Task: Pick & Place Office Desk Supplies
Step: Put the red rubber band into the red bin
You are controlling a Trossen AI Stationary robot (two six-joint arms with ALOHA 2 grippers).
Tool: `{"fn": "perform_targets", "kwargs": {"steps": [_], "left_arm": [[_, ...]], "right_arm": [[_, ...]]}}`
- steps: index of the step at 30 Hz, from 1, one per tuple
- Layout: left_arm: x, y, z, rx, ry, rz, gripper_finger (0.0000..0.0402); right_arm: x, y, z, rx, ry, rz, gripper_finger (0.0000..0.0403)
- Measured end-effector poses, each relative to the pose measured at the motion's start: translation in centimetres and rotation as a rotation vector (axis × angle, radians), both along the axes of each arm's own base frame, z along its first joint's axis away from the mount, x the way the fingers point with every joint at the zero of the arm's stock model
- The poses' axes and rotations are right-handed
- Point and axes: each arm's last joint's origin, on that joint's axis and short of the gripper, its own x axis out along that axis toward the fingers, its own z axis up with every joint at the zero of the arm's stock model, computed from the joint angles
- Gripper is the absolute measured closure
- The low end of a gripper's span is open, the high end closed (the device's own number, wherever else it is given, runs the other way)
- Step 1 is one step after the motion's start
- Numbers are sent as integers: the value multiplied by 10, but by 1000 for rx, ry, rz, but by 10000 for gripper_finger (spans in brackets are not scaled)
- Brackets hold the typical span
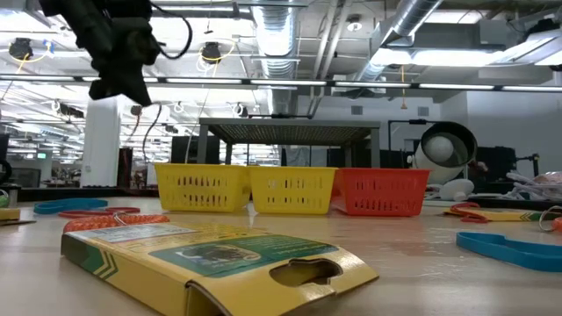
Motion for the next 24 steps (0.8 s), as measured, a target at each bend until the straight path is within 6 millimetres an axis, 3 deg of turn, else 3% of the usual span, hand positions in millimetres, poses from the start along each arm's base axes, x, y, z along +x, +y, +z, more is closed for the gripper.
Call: {"fn": "perform_targets", "kwargs": {"steps": [9,15,24], "left_arm": [[-4,-7,10,-47,-111,-85,401],[2,-12,25,-15,-302,-205,401],[3,-25,38,51,-423,-334,401]], "right_arm": [[2,-19,-4,-4,45,-64,168],[3,-26,-7,-5,61,-89,168],[-1,-30,-49,12,86,-137,168]]}}
